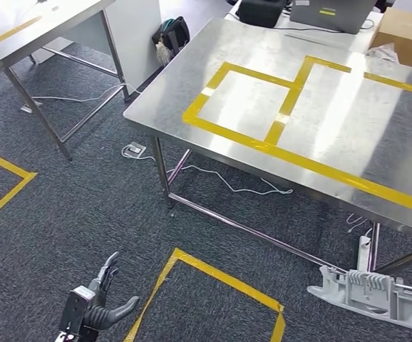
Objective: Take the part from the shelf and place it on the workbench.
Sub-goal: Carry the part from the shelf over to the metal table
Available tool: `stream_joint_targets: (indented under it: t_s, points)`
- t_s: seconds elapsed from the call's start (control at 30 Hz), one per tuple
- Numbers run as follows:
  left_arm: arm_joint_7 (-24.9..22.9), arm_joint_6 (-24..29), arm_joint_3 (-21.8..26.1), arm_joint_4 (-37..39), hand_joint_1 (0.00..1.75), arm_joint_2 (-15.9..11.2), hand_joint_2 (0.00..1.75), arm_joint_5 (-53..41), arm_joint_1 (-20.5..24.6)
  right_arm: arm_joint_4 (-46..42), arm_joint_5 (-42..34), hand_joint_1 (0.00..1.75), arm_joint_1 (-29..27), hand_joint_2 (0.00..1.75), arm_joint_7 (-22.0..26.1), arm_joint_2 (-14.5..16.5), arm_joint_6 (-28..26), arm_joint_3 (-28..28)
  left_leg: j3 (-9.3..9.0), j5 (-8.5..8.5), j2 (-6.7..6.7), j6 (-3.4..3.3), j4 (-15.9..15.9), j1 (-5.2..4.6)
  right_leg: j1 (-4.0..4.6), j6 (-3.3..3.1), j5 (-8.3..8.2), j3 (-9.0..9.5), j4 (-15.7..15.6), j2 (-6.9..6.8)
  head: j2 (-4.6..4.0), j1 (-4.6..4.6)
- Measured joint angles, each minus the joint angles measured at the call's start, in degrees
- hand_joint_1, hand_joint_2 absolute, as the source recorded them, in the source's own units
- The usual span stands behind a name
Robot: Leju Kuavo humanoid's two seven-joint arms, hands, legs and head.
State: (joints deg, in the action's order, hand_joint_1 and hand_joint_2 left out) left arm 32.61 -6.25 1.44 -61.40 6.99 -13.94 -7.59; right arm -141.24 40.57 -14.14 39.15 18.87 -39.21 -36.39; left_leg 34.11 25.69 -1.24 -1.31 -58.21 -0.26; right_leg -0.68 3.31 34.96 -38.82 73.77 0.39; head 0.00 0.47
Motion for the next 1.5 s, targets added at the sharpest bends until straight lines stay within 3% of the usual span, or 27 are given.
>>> stream_joint_targets:
  t_s: [0.07, 0.13, 0.17, 0.23, 0.3, 0.37, 0.43, 0.47, 0.5, 0.57, 0.6, 0.67, 0.73, 0.8, 0.83, 0.9, 0.97, 1.0, 1.03, 1.1, 1.17, 1.23, 1.3, 1.37, 1.4, 1.43, 1.5]
  points:
    - [0.00, -0.04, -0.01, -0.01, 0.00, 0.01, 1.75, -0.01, 0.04, -0.01, -0.13, 1.75, 0.04, 1.75, 0.00, -0.01, 0.00, -0.10, -1.30, 0.86, -0.80, 0.19, 0.01, -0.07, 0.33, -0.39, -5.23, 2.63, -7.39, -1.56, 0.00, -0.01]
    - [0.00, -0.11, -0.01, -0.01, 0.00, 0.00, 1.75, -0.06, 0.11, -0.08, -0.62, 1.75, 0.27, 1.75, 0.00, -0.01, 0.00, -0.36, -2.08, 1.51, -1.53, 0.63, -0.09, -0.35, 0.83, -0.90, -7.75, 4.96, -12.96, -3.38, 0.00, -0.03]
    - [0.00, -0.16, 0.00, 0.00, 0.00, -0.01, 1.75, -0.12, 0.16, -0.14, -1.05, 1.75, 0.45, 1.75, 0.00, -0.02, 0.00, -0.72, -2.19, 1.65, -1.98, 0.83, -0.09, -0.49, 1.03, -1.11, -7.80, 5.27, -13.75, -3.71, 0.00, -0.08]
    - [0.00, -0.27, 0.00, 0.00, 0.00, 0.01, 1.75, -0.29, 0.28, -0.45, -1.85, 1.75, 0.83, 1.75, 0.00, -0.03, 0.00, -1.88, -2.28, 1.83, -2.96, 1.18, 0.02, -0.58, 1.00, -1.58, -7.97, 5.18, -14.08, -2.65, 0.01, -0.15]
    - [0.00, -0.37, 0.00, 0.00, 0.00, 0.01, 1.75, -0.45, 0.52, -1.06, -2.12, 1.75, 1.19, 1.75, 0.01, -0.03, 0.00, -3.20, -1.76, 3.09, -2.09, 1.79, -1.46, -0.48, 0.64, -2.12, -8.24, 5.24, -14.41, -1.54, 0.01, -0.28]
    - [0.00, -0.45, 0.00, 0.04, 0.00, -0.01, 1.75, -0.54, 0.68, -1.63, -1.67, 1.75, 1.53, 1.75, 0.01, -0.03, 0.00, -4.29, 1.00, 6.19, -0.10, 2.35, -7.37, -0.29, 0.27, -2.53, -8.37, 5.33, -14.60, -0.45, 0.00, -0.44]
    - [-0.01, -0.49, 0.00, 0.15, 0.00, -0.02, 1.75, -0.58, 0.67, -1.86, -1.11, 1.75, 1.86, 1.75, 0.01, -0.04, 0.00, -5.30, 4.92, 8.71, 0.69, 2.56, -14.59, -0.11, 0.13, -2.67, -8.35, 5.32, -14.60, 0.77, 0.00, -0.46]
    - [-0.01, -0.49, 0.00, 0.21, 0.00, -0.02, 1.75, -0.60, 0.66, -1.92, -1.00, 1.75, 1.99, 1.75, 0.00, -0.04, 0.00, -5.81, 6.02, 8.55, 0.81, 2.59, -16.13, -0.03, 0.10, -2.68, -8.34, 5.35, -14.60, 1.42, 0.00, -0.46]
    - [-0.02, -0.49, 0.00, 0.25, 0.00, -0.02, 1.75, -0.61, 0.67, -1.94, -1.07, 1.75, 2.11, 1.75, 0.00, -0.05, 0.00, -6.34, 6.08, 7.22, 0.95, 2.58, -15.44, 0.06, 0.05, -2.65, -8.32, 5.40, -14.60, 2.12, 0.00, -0.46]
    - [-0.07, -0.45, 0.01, 0.26, 0.00, -0.07, 1.75, -0.64, 0.71, -1.97, -1.52, 1.75, 2.29, 1.75, 0.01, -0.05, 0.00, -7.37, 3.38, 2.75, 2.14, 2.49, -8.76, 0.31, -0.10, -2.42, -8.19, 5.57, -14.60, 3.48, 0.00, -0.46]
    - [-0.11, -0.42, 0.02, 0.26, 0.00, -0.11, 1.75, -0.67, 0.74, -1.97, -1.76, 1.75, 2.38, 1.75, 0.01, -0.05, 0.00, -7.83, 1.60, 1.38, 3.14, 2.38, -4.70, 0.45, -0.08, -2.13, -7.93, 5.51, -14.54, 4.15, 0.00, -0.46]
    - [-0.29, -0.32, 0.04, 0.25, 0.00, -0.20, 1.75, -0.78, 0.79, -1.97, -2.07, 1.75, 2.45, 1.75, 0.01, -0.05, 0.00, -8.47, -0.60, 1.24, 4.41, 1.96, 0.14, 0.54, -0.12, -1.37, -7.19, 5.36, -15.02, 5.33, 0.00, -0.46]
    - [-0.63, -0.18, 0.05, 0.22, 0.00, -0.20, 1.75, -0.87, 0.84, -1.95, -2.24, 1.75, 2.23, 1.75, 0.00, -0.05, 0.00, -8.75, -1.58, 2.01, 3.80, 1.24, 1.45, 0.43, -0.16, -0.66, -7.42, 5.79, -15.52, 5.89, 0.00, -0.41]
    - [-0.89, -0.06, 0.12, 0.22, 0.00, -0.19, 1.75, -0.92, 0.78, -1.87, -2.23, 1.75, 1.99, 1.75, 0.00, -0.05, 0.00, -8.81, -3.08, 2.03, 2.96, 0.45, 1.99, 0.36, -0.02, -0.32, -7.34, 6.09, -14.35, 4.08, 0.00, -0.25]
    - [-0.93, -0.04, 0.17, 0.22, 0.00, -0.19, 1.75, -0.93, 0.72, -1.85, -2.13, 1.75, 1.94, 1.75, 0.00, -0.05, 0.00, -8.80, -3.90, 2.21, 2.48, 0.09, 2.00, 0.27, 0.05, -0.25, -6.35, 5.10, -12.28, 2.72, 0.00, -0.16]
    - [-0.94, 0.01, 0.25, 0.22, 0.00, -0.22, 1.75, -0.94, 0.54, -1.79, -1.87, 1.75, 1.85, 1.75, 0.00, -0.05, 0.00, -8.79, -5.26, 3.08, 1.49, -0.30, 2.02, 0.01, 0.17, -0.03, -3.74, 0.84, -4.89, 0.62, 0.00, -0.06]
    - [-0.94, 0.05, 0.29, 0.22, 0.00, -0.25, 1.75, -0.94, 0.34, -1.75, -1.73, 1.75, 1.65, 1.75, 0.00, -0.05, 0.00, -8.79, -6.70, 4.34, 0.62, -0.35, 2.02, -0.10, 0.15, 0.16, -1.78, -3.64, 0.45, 0.19, 0.00, -0.03]
    - [-0.94, 0.07, 0.30, 0.22, 0.00, -0.26, 1.75, -0.94, 0.28, -1.74, -1.72, 1.75, 1.55, 1.75, 0.00, -0.05, 0.00, -8.79, -7.61, 5.09, 0.28, -0.30, 2.02, -0.10, 0.12, 0.18, -1.68, -4.55, 0.25, 0.10, 0.00, -0.03]
    - [-0.94, 0.08, 0.31, 0.22, 0.00, -0.26, 1.75, -0.94, 0.26, -1.73, -1.71, 1.75, 1.44, 1.75, 0.00, -0.05, 0.00, -8.79, -8.68, 5.95, -0.02, -0.21, 2.02, -0.10, 0.08, 0.13, -2.58, -4.48, -2.01, -0.07, 0.00, -0.02]
    - [-0.95, 0.08, 0.34, 0.22, 0.00, -0.27, 1.75, -0.94, 0.22, -1.68, -1.72, 1.75, 1.23, 1.75, 0.00, -0.04, 0.01, -8.80, -10.91, 7.96, -0.56, 0.11, 2.00, -0.13, 0.06, 0.00, -7.84, -3.16, -8.51, -1.22, 0.00, -0.07]
    - [-0.96, 0.08, 0.44, 0.21, 0.00, -0.31, 1.75, -0.95, 0.22, -1.52, -1.74, 1.75, 1.07, 1.75, 0.00, -0.03, 0.02, -8.80, -12.46, 9.60, -0.98, 0.74, 2.43, -0.12, 0.49, -0.55, -11.85, -1.80, -11.75, -2.01, 0.01, -0.18]
    - [-0.97, 0.08, 0.52, 0.14, 0.00, -0.23, 1.75, -0.95, 0.40, -1.47, -1.73, 1.75, 1.05, 1.75, 0.00, -0.02, 0.01, -8.80, -13.07, 9.26, -1.12, 1.59, 1.76, 0.14, 0.97, -1.42, -11.41, -0.54, -12.09, -1.40, 0.01, -0.15]
    - [-0.96, 0.08, 0.52, 0.07, 0.00, -0.06, 1.75, -0.95, 0.68, -1.54, -1.73, 1.75, 1.07, 1.75, 0.00, 0.02, 0.00, -8.80, -10.62, 6.24, -0.58, 2.26, -4.06, 0.46, 0.93, -2.26, -10.24, 1.35, -12.90, -0.78, 0.00, -0.11]
    - [-0.96, 0.08, 0.52, 0.06, 0.00, -0.01, 1.75, -0.96, 0.68, -1.53, -1.69, 1.75, 1.11, 1.75, 0.00, 0.08, 0.00, -8.79, -4.66, 4.49, 0.33, 2.66, -12.38, 0.57, 0.71, -2.99, -8.76, 3.82, -13.73, -0.45, 0.00, -0.17]
    - [-0.95, 0.08, 0.55, 0.06, 0.00, -0.01, 1.75, -0.95, 0.53, -1.52, -1.64, 1.75, 1.13, 1.75, 0.00, 0.10, 0.00, -8.80, -1.51, 5.65, 0.63, 2.80, -15.20, 0.57, 0.63, -3.19, -7.93, 5.05, -14.08, -0.19, 0.00, -0.20]
    - [-0.96, 0.08, 0.57, 0.07, 0.00, -0.02, 1.75, -0.96, 0.32, -1.51, -1.61, 1.75, 1.13, 1.75, 0.00, 0.11, 0.00, -8.81, 1.32, 8.14, 0.77, 2.87, -16.73, 0.59, 0.53, -3.26, -7.09, 6.29, -14.38, 0.16, 0.00, -0.20]
    - [-0.96, 0.08, 0.61, 0.07, 0.00, -0.05, 1.75, -0.99, -0.03, -1.51, -1.60, 1.75, 1.12, 1.75, 0.00, 0.12, 0.00, -8.83, 5.55, 13.31, 0.87, 2.96, -16.54, 0.60, 0.28, -3.10, -5.15, 8.95, -14.82, 0.96, 0.00, -0.20]
